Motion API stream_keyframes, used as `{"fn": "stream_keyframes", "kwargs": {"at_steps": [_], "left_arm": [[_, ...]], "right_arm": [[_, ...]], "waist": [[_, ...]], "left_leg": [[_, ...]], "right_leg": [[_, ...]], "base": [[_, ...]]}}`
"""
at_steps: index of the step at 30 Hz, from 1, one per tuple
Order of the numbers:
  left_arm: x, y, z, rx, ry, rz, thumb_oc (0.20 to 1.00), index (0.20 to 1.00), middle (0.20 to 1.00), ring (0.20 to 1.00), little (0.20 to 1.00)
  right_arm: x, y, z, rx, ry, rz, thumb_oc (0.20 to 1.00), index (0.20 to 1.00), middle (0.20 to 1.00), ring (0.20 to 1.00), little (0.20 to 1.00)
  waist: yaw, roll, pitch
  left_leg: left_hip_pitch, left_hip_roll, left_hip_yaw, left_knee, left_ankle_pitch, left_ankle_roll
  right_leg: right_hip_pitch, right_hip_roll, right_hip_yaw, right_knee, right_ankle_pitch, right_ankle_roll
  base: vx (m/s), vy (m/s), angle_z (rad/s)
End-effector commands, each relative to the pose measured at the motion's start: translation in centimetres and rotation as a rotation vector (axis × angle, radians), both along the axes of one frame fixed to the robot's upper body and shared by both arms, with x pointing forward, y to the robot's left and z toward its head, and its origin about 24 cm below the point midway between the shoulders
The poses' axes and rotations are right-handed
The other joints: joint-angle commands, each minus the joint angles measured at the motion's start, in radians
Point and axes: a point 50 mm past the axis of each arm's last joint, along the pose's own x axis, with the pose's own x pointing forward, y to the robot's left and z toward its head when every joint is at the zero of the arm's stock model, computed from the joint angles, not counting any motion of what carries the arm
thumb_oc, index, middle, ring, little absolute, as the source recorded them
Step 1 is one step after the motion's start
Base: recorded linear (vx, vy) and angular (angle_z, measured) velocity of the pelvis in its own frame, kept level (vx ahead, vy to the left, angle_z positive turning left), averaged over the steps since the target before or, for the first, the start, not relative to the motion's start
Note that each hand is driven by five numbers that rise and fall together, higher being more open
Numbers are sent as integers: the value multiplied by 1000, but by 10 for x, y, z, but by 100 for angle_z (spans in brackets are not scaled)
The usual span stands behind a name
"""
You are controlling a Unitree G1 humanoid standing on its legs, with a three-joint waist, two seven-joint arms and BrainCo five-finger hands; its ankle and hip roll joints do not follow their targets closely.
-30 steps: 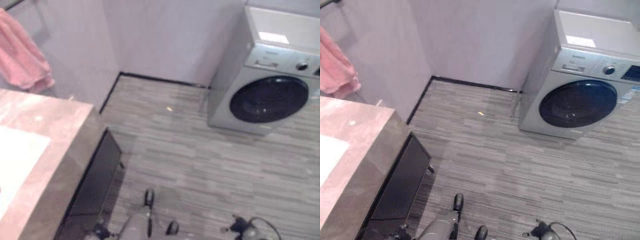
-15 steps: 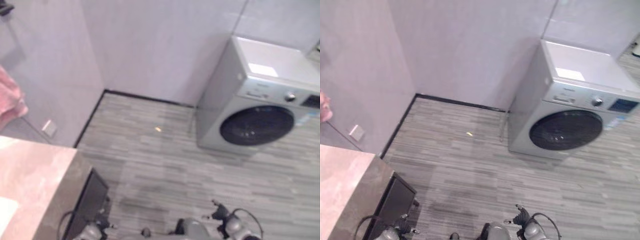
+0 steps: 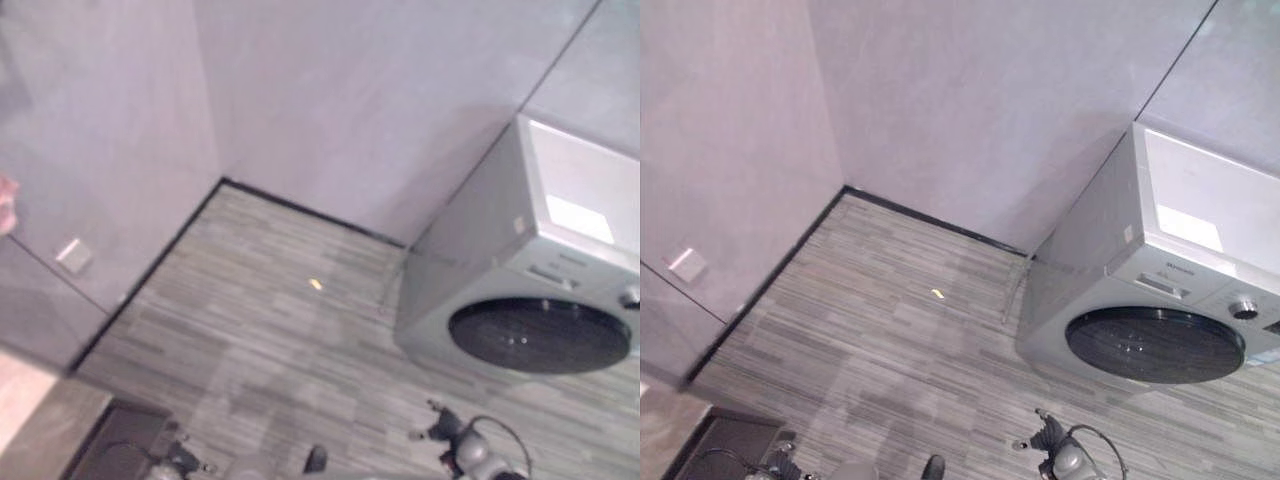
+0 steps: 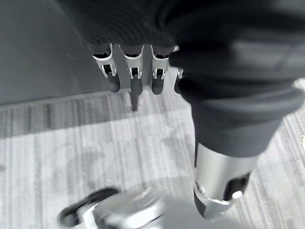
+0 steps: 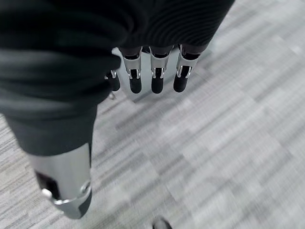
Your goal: Put brush and paste in cup on sink, flatten towel.
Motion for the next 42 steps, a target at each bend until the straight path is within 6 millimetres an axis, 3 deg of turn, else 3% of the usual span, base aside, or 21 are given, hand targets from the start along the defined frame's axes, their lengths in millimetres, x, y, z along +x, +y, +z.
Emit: {"fn": "stream_keyframes", "kwargs": {"at_steps": [1, 5, 9, 11, 12, 13, 14, 15, 17, 18, 21, 22, 23, 24, 29, 34, 37, 38, 39, 40, 42], "left_arm": [[13, 6, 6, 35, -40, -4, 1000, 1000, 1000, 1000, 1000], [0, 2, 1, 15, -3, 7, 1000, 1000, 1000, 1000, 1000], [-15, 5, -3, 16, 31, 22, 1000, 1000, 1000, 1000, 1000], [-19, 4, -4, 14, 52, 16, 1000, 1000, 1000, 1000, 1000], [-20, 3, -5, 17, 61, -8, 1000, 1000, 1000, 1000, 1000], [-20, 3, -5, 17, 61, -8, 1000, 1000, 1000, 1000, 1000], [-19, 2, -5, 12, 57, -4, 1000, 1000, 1000, 1000, 1000], [-9, 1, -2, 13, 32, -22, 1000, 1000, 1000, 1000, 1000], [-6, 0, -2, 17, 27, -42, 1000, 1000, 1000, 1000, 1000], [0, 0, 0, 25, 14, -51, 1000, 1000, 1000, 1000, 1000], [11, 3, 5, 44, -30, -49, 1000, 1000, 1000, 1000, 1000], [17, 1, 6, 42, -47, -58, 1000, 1000, 1000, 1000, 1000], [17, 1, 6, 42, -47, -58, 1000, 1000, 1000, 1000, 1000], [34, -6, 11, 45, -84, -122, 1000, 1000, 1000, 1000, 1000], [34, -7, 10, 27, -101, -98, 1000, 1000, 1000, 1000, 1000], [34, -6, 11, 34, -107, -95, 1000, 1000, 1000, 1000, 1000], [34, -6, 11, 34, -107, -95, 1000, 1000, 1000, 1000, 1000], [29, -14, 6, 5, -97, -64, 1000, 1000, 1000, 1000, 1000], [29, -14, 6, 5, -98, -64, 1000, 1000, 1000, 1000, 1000], [32, -17, 6, 2, -105, -84, 1000, 1000, 1000, 1000, 1000], [34, -19, 6, -2, -105, -95, 1000, 1000, 1000, 1000, 1000]], "right_arm": [[4, -27, 11, -58, -49, -26, 1000, 1000, 1000, 1000, 1000], [-1, -21, 7, -54, -31, -8, 1000, 1000, 1000, 1000, 1000], [5, -4, 4, -42, -16, 56, 1000, 1000, 1000, 1000, 1000], [-3, -2, -2, -27, 11, 30, 1000, 1000, 1000, 1000, 1000], [-10, -2, -6, -8, 34, -13, 1000, 1000, 1000, 1000, 1000], [-10, -2, -6, -8, 34, -13, 1000, 1000, 1000, 1000, 1000], [-11, 1, -6, 4, 33, -10, 1000, 1000, 1000, 1000, 1000], [-10, 3, -7, -7, 38, 15, 1000, 1000, 1000, 1000, 1000], [-10, 3, -7, -12, 36, 12, 1000, 1000, 1000, 1000, 1000], [-10, 4, -6, 2, 32, 9, 1000, 1000, 1000, 1000, 1000], [-10, 10, -6, 25, 26, 28, 1000, 1000, 1000, 1000, 1000], [-12, 9, -7, 20, 34, 29, 1000, 1000, 1000, 1000, 1000], [-12, 9, -7, 20, 34, 29, 1000, 1000, 1000, 1000, 1000], [-20, 2, -10, -5, 62, 15, 1000, 1000, 1000, 1000, 1000], [-26, 1, -11, -6, 77, 47, 1000, 1000, 1000, 1000, 1000], [-14, -7, -4, -34, 28, 44, 1000, 1000, 1000, 1000, 1000], [-14, -7, -4, -34, 28, 44, 1000, 1000, 1000, 1000, 1000], [-8, -18, 4, -52, -16, 15, 1000, 1000, 1000, 1000, 1000], [-8, -18, 4, -52, -16, 15, 1000, 1000, 1000, 1000, 1000], [-9, -19, 4, -64, -12, 19, 1000, 1000, 1000, 1000, 1000], [-9, -20, 3, -70, -9, 26, 1000, 1000, 1000, 1000, 1000]], "waist": [[8, 33, 2], [19, 43, -23], [44, 27, -46], [40, 17, -59], [34, 17, -51], [33, 17, -54], [29, 22, -45], [15, 39, -17], [11, 50, -4], [0, 59, -3], [8, 84, -2], [1, 96, -3], [1, 97, -4], [-23, 92, 4], [-28, 71, -36], [-30, 55, -41], [-30, 55, -41], [-71, 62, -37], [-70, 61, -36], [-86, 73, -34], [-99, 80, -40]], "left_leg": [[87, -15, 104, -542, 161, 21], [79, -42, 134, -741, 237, 11], [100, -74, 44, -691, 248, 38], [106, -96, 29, -662, 236, 68], [145, -123, 21, -638, 192, 111], [142, -123, 21, -638, 193, 111], [169, -139, 10, -634, 175, 131], [217, -147, -21, -637, 157, 154], [237, -146, -37, -630, 148, 162], [253, -139, -59, -635, 151, 159], [284, -108, -103, -628, 137, 133], [281, -104, -145, -594, 122, 123], [281, -104, -145, -594, 122, 123], [290, -123, -246, -536, 84, 107], [310, -82, -368, -619, 132, 40], [289, -38, -385, -695, 183, -1], [288, -38, -386, -695, 183, -1], [267, 43, 27, -756, 204, 2], [267, 43, 29, -756, 206, 3], [267, 72, 197, -739, 210, -6], [272, 87, 278, -734, 208, -10]], "right_leg": [[13, -37, -68, 66, -70, 183], [42, -25, -82, 88, -105, 191], [76, -47, -58, 156, -137, 208], [61, -84, -60, 239, -71, 240], [-12, -139, -31, 479, 64, 284], [-16, -140, -31, 482, 63, 284], [-44, -173, -30, 591, 133, 301], [-125, -200, -18, 772, 160, 302], [-167, -185, 15, 793, 129, 292], [-204, -141, 54, 717, 73, 272], [-184, -161, 11, 433, -25, 232], [-189, -144, 97, 271, -12, 224], [-189, -143, 96, 270, -11, 224], [-180, -132, 280, 252, 19, 252], [-123, -112, 89, 216, -48, 222], [-109, -98, -28, 186, -72, 202], [-109, -98, -29, 186, -72, 202], [-55, -100, -110, 104, -49, 222], [-55, -101, -109, 103, -47, 222], [-41, -107, -142, 90, -41, 222], [-38, -111, -165, 89, -42, 221]], "base": [[225, 38, 13], [342, 89, 15], [531, 229, -43], [482, 367, -53], [258, 258, 0], [404, 415, 16], [335, 334, 51], [336, 335, 58], [224, 143, 62], [295, 90, 77], [304, -20, 84], [192, -90, 57], [438, -190, 138], [472, -282, 123], [364, -344, 173], [111, -261, 111], [27, -69, 38], [54, -130, 19], [42, -118, 99], [-17, 13, 123], [0, 17, 65]]}}
